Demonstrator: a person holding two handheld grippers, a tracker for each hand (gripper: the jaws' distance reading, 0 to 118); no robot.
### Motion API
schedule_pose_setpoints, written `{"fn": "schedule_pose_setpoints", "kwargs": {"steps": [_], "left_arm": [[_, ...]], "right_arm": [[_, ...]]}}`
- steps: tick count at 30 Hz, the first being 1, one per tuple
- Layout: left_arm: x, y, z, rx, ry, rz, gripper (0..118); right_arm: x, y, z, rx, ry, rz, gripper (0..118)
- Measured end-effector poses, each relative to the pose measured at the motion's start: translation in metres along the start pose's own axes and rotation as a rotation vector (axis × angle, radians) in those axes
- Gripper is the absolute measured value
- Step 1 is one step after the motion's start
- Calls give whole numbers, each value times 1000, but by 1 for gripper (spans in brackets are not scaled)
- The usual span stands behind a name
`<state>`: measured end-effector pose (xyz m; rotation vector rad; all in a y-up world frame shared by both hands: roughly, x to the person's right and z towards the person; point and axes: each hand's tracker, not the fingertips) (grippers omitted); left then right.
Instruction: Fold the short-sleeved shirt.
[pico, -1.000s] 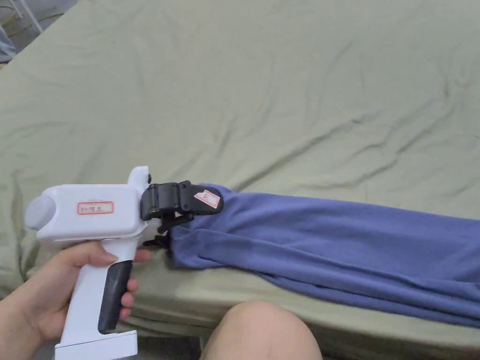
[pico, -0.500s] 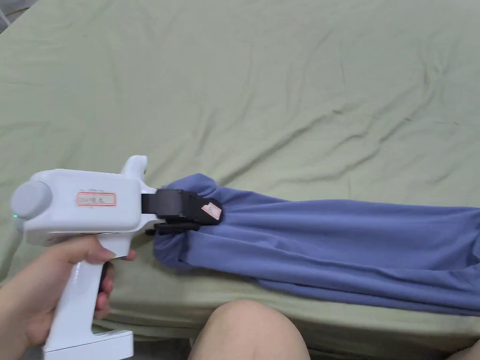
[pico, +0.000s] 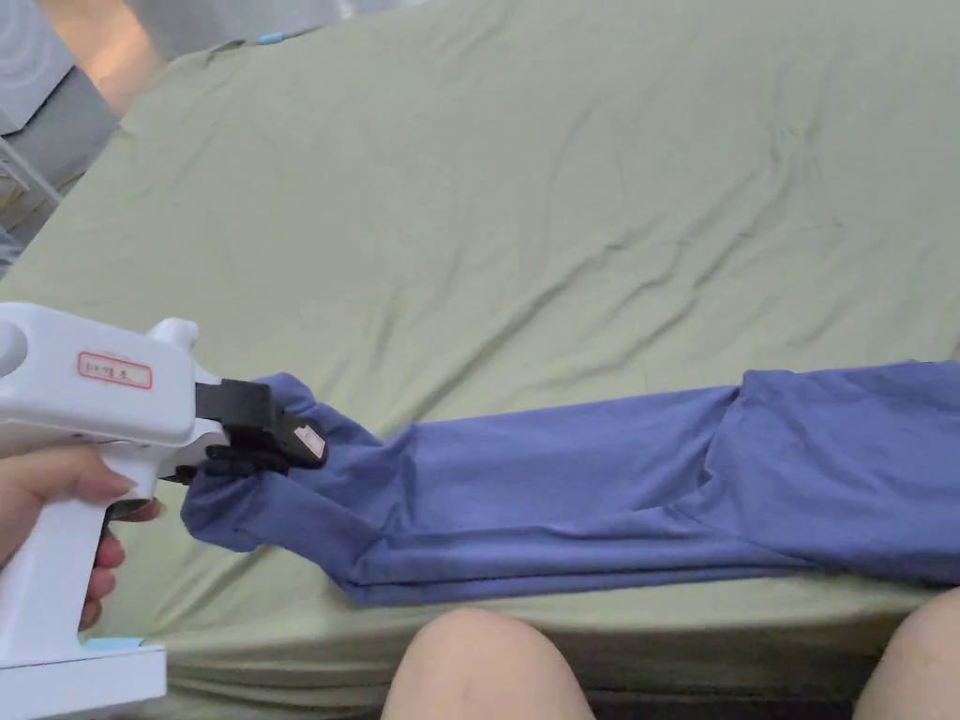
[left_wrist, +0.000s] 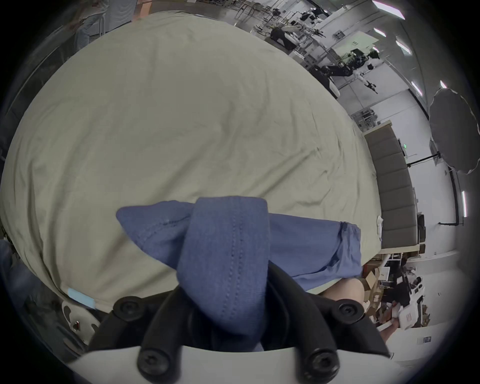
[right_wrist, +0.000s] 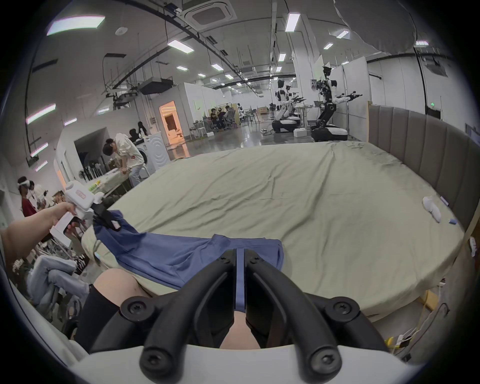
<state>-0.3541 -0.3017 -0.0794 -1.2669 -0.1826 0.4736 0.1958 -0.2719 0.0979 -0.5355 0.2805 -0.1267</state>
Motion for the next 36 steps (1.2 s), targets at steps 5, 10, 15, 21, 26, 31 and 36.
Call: {"fn": "schedule_pose_setpoints", "kwargs": {"steps": [5,10,15,21,26,31,36], "left_arm": [[84,-7,-41,-31,19,-86,14],[120,-18,-102,-88,40,-131,36],[170,-38,-88,-87,-65,-277,90],[170,-39,-17,113,-77,-358,0],[139,-36,-84,-18,170,-362,0],[161,-51,-144,-98,92,-355,0],[199,-63,-150,-210,-83,-382,0]], "right_arm": [[4,-4,11,11,20,13,8],[11,-14,31,23,-24,51,8],[21,-27,47,21,-48,43,8],[23,-31,50,30,-60,27,8],[17,-29,46,42,-36,17,8],[13,-29,52,37,-44,35,8],[13,-30,56,33,-62,33,8]]}}
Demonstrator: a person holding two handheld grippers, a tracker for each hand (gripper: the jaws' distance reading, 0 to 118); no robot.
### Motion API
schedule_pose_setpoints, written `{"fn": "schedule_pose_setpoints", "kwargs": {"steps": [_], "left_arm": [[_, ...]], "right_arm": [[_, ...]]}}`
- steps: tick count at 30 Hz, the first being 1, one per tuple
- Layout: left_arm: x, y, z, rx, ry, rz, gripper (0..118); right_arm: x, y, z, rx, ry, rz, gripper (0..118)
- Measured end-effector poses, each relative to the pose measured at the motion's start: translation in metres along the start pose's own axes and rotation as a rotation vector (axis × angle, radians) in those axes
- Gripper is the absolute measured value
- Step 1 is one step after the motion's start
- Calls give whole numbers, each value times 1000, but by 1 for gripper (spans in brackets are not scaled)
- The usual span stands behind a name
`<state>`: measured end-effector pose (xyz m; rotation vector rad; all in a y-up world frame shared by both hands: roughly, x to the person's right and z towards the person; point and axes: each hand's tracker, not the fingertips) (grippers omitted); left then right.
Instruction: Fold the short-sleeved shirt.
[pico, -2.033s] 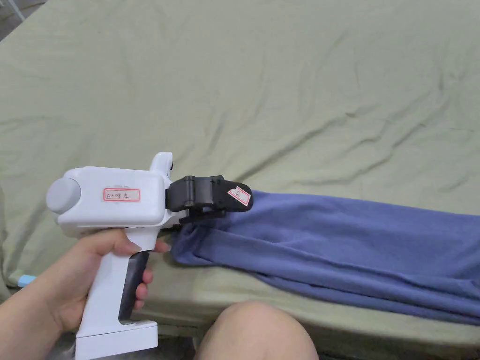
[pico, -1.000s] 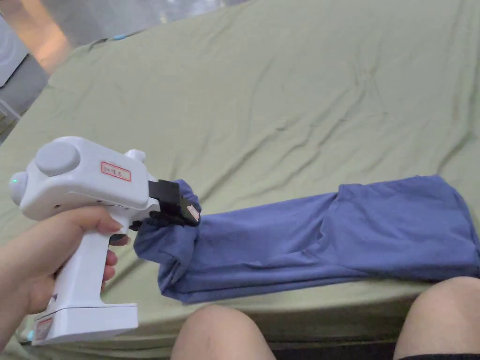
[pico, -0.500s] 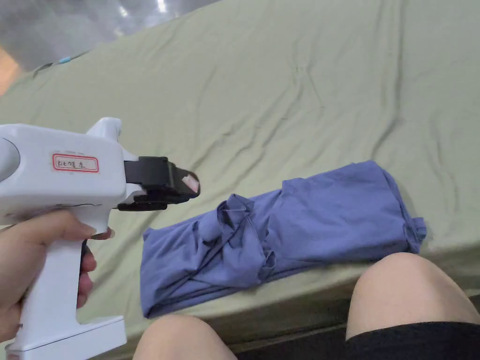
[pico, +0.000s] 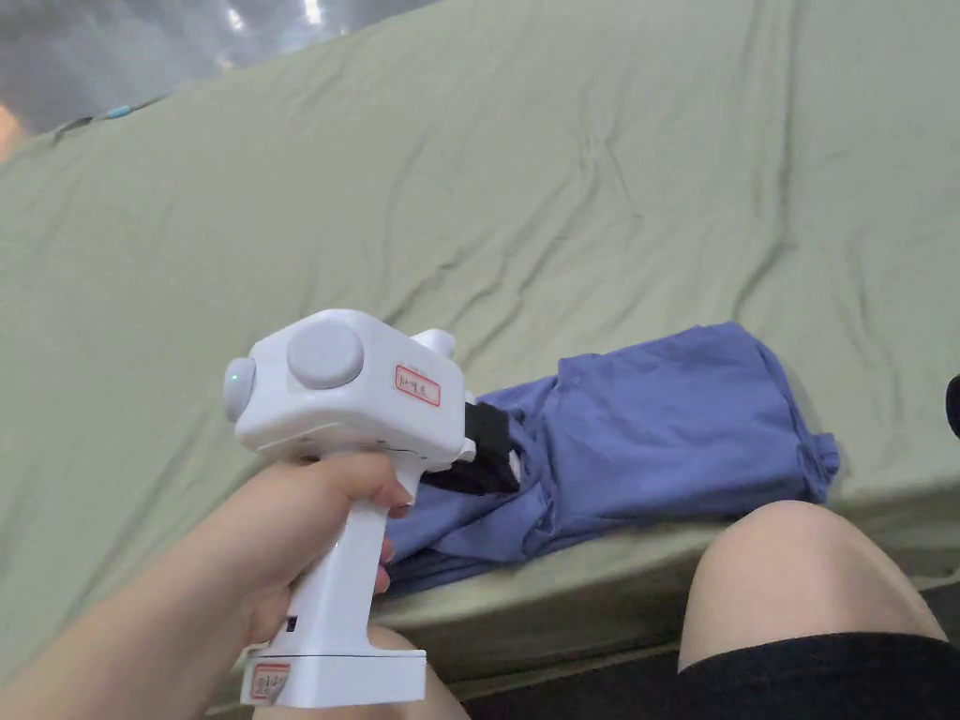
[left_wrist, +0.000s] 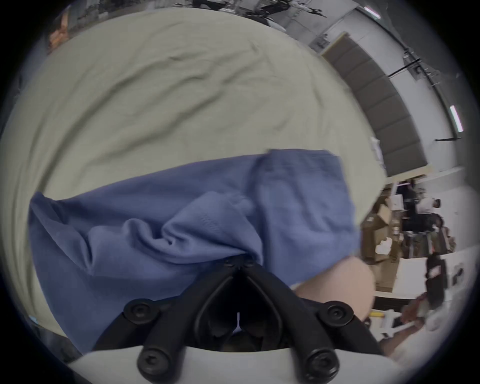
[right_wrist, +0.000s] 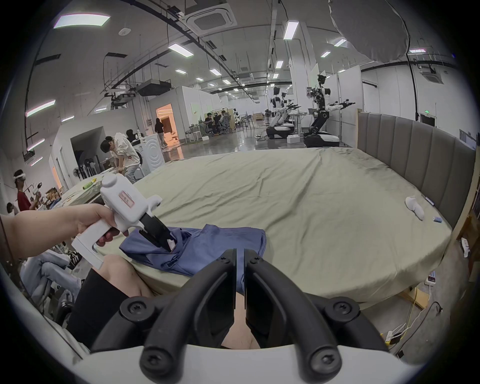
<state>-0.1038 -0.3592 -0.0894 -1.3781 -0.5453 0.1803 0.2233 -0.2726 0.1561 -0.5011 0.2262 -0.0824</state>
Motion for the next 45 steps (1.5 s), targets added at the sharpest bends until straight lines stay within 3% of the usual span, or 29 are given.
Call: {"fn": "schedule_pose_setpoints", "kwargs": {"steps": [6,9,11,14,15,16,17,18,19,25,26,27,28,29,32,36,41,45], "left_arm": [[-33,-22,104,210,-250,48,0],[-87,-54,149,348,-266,62,0],[-133,-68,157,343,-218,144,1],[-200,-86,137,323,-229,288,15],[-214,-89,127,308,-277,297,27],[-227,-92,115,298,-324,312,54],[-236,-93,102,294,-355,327,93],[-234,-92,89,277,-375,339,117],[-237,-89,77,244,-397,328,118],[-227,-58,39,322,-593,299,118],[-233,-57,30,350,-579,319,112],[-235,-53,24,327,-578,314,68],[-231,-52,20,305,-502,287,6],[-227,-54,16,327,-403,248,6],[-221,-64,34,297,-503,289,6],[-246,-74,78,346,-493,377,6],[-292,-79,143,374,-306,474,6],[-272,-71,192,353,-93,442,7]], "right_arm": [[-9,-1,-8,-27,11,4,8],[-13,1,-15,-50,20,17,8],[-17,2,-22,-67,30,12,8],[-28,4,-35,-88,31,20,8],[-32,5,-38,-94,35,25,8],[-37,6,-42,-100,43,27,8],[-41,8,-45,-104,53,26,8],[-46,10,-48,-109,61,26,8],[-50,11,-49,-112,66,27,8],[-65,18,-55,-139,62,68,8],[-65,19,-55,-144,54,68,8],[-64,20,-56,-147,47,66,8],[-63,20,-56,-148,43,64,8],[-62,21,-56,-151,39,62,8],[-61,22,-56,-153,35,55,8],[-62,24,-55,-144,39,57,8],[-60,23,-52,-111,78,49,8],[-52,17,-48,-84,108,23,8]]}}
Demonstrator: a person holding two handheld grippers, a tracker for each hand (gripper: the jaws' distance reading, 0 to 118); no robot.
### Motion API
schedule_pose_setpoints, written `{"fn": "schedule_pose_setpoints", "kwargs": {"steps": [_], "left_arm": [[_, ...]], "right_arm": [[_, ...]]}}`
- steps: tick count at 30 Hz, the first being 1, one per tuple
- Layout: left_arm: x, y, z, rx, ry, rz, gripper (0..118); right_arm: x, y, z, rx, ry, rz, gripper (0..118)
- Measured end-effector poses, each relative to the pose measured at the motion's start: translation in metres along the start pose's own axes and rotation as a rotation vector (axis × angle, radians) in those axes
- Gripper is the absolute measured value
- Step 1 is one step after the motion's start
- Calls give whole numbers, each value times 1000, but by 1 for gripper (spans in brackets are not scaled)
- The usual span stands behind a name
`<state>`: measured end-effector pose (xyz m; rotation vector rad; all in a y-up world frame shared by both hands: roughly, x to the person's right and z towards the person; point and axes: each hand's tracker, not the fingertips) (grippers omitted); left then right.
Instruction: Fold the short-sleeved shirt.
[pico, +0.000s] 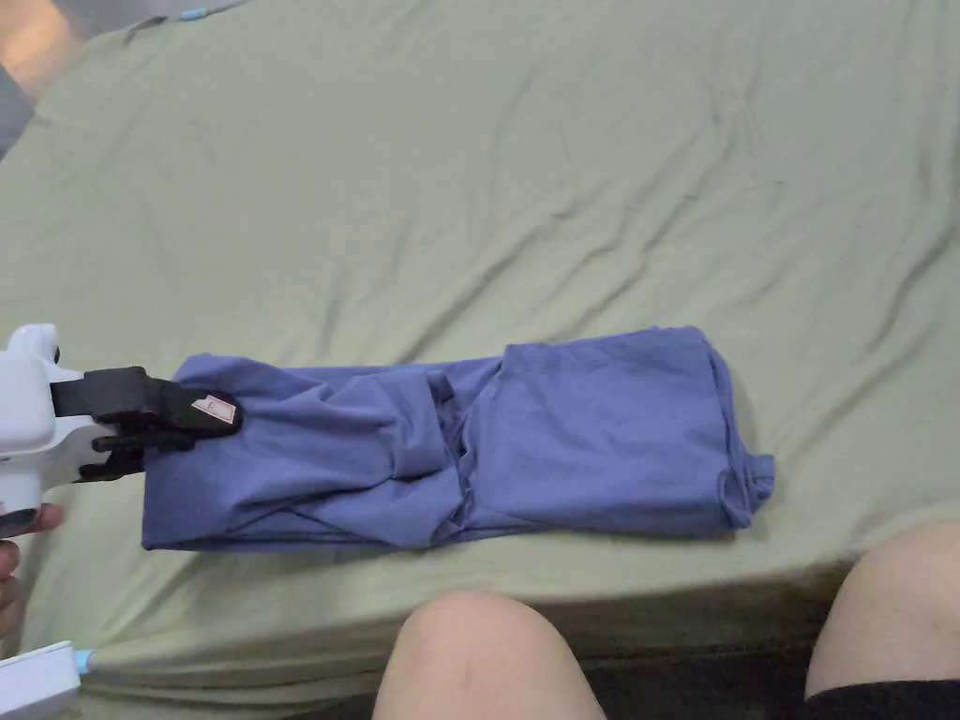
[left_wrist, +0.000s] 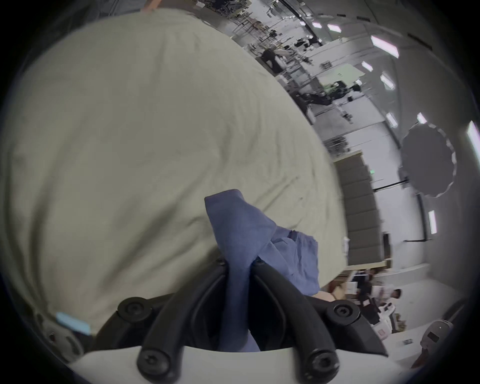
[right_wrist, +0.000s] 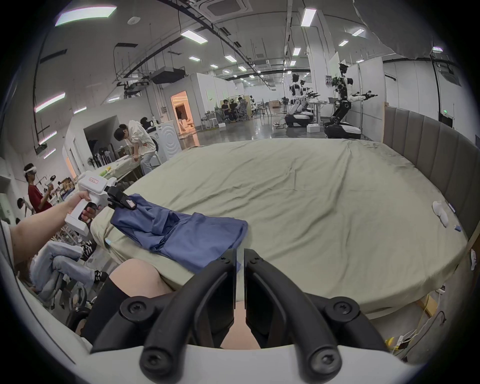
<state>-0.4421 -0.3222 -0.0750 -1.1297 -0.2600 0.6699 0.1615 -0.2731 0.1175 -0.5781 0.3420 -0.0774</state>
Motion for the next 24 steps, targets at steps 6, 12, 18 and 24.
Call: {"fn": "schedule_pose_setpoints", "kwargs": {"steps": [6,12,18,24], "left_arm": [[108,-12,8,5,154,-76,7],[195,-31,-45,-70,175,-189,7],[243,-56,-139,-183,219,-284,14],[272,-86,-189,-277,98,-259,107]], "right_arm": [[21,-12,9,25,23,-26,8],[46,-23,31,65,19,-65,8],[63,-39,52,78,-56,-123,8],[66,-46,68,79,-46,-150,8]]}}
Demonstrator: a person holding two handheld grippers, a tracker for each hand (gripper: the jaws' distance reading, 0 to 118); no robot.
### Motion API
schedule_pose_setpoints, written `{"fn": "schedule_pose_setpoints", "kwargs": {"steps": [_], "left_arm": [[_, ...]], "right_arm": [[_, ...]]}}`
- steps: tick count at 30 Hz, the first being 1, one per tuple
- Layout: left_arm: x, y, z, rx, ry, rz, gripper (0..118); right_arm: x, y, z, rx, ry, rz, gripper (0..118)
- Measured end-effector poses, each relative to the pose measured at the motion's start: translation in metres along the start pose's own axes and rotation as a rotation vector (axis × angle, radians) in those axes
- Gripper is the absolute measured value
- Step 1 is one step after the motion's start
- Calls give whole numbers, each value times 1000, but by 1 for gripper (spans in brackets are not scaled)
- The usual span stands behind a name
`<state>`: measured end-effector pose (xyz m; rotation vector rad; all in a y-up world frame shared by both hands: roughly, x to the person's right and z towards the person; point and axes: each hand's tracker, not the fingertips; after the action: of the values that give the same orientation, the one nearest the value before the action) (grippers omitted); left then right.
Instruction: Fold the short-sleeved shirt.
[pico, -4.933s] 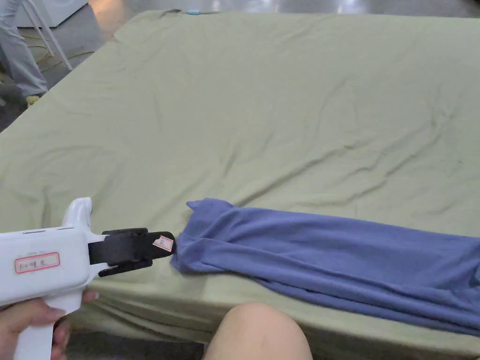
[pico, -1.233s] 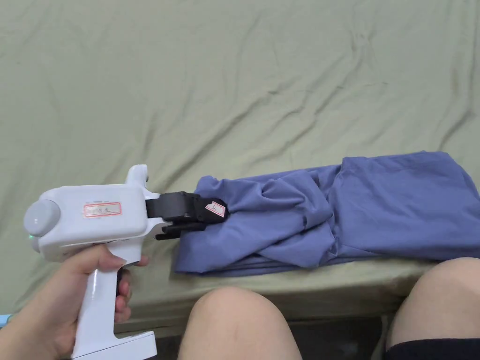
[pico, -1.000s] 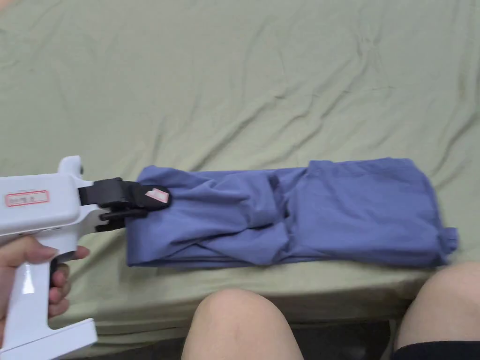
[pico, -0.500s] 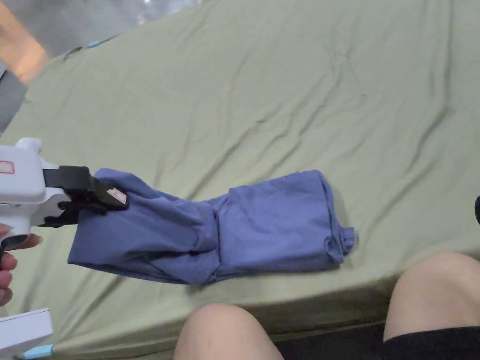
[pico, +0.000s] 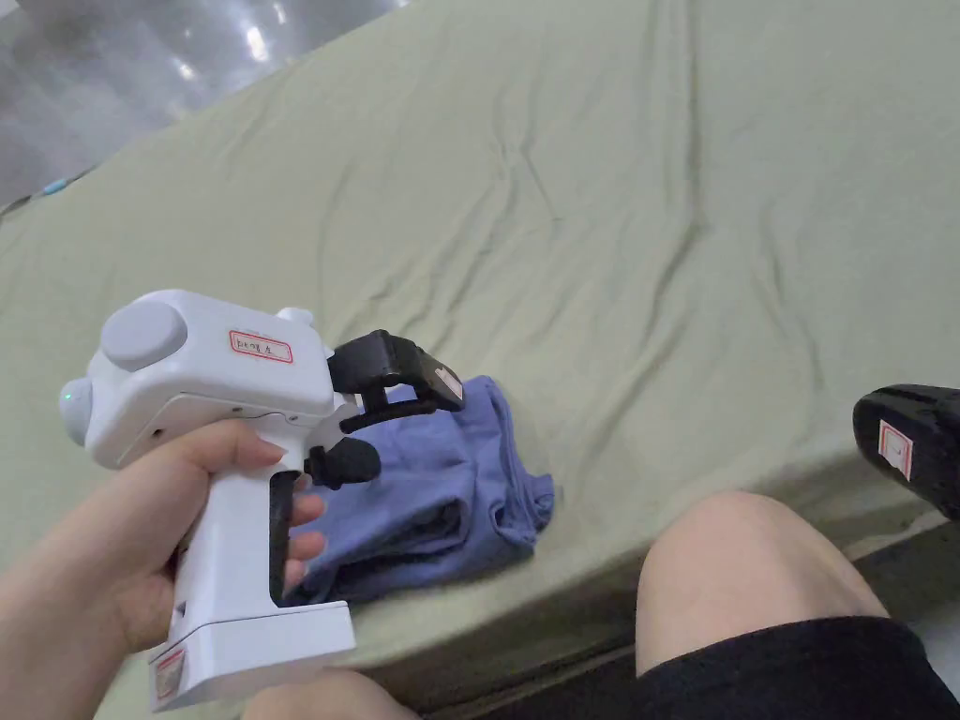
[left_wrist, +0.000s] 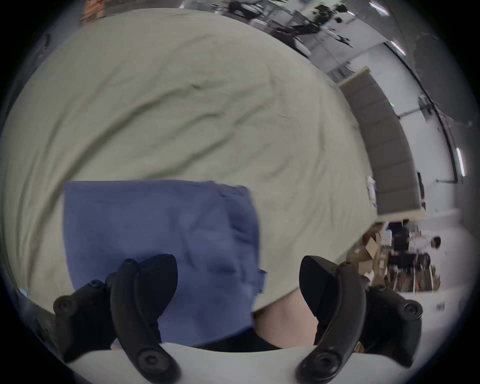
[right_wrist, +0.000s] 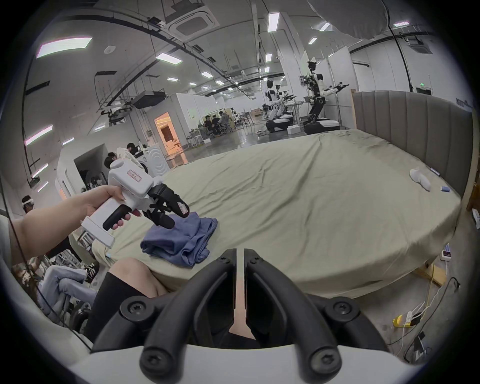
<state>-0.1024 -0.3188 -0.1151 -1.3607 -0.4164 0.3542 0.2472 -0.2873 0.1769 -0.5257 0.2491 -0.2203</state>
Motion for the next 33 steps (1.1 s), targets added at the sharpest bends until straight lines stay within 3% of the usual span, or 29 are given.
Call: {"fn": "schedule_pose_setpoints", "kwargs": {"steps": [2,4,5,7,10,14,18,23,26,30,33], "left_arm": [[11,-10,17,29,8,-140,104],[13,-21,41,86,98,-268,92],[11,-20,48,100,145,-303,78],[3,-26,51,135,303,-371,3],[-14,-25,16,75,424,-352,0],[-24,-20,-35,22,315,-213,0],[-11,-19,-70,24,204,-191,0],[-5,-17,-70,5,38,-172,0],[-11,-18,-42,38,-69,-167,0],[-40,-33,49,246,-233,-147,0],[-85,-52,107,350,-294,-117,0]], "right_arm": [[0,-1,2,2,-10,9,8],[1,-1,1,6,-8,2,8],[1,-2,-1,7,-4,-3,8],[0,-2,-7,5,4,-3,8],[-7,-2,-13,-9,16,18,8],[-15,2,-5,-6,27,47,8],[-18,3,2,-9,-7,55,8],[-31,5,-4,-34,-11,72,8],[-49,12,-20,-61,27,104,8],[-81,30,-68,-108,143,136,8],[-105,42,-138,-194,272,63,8]]}}
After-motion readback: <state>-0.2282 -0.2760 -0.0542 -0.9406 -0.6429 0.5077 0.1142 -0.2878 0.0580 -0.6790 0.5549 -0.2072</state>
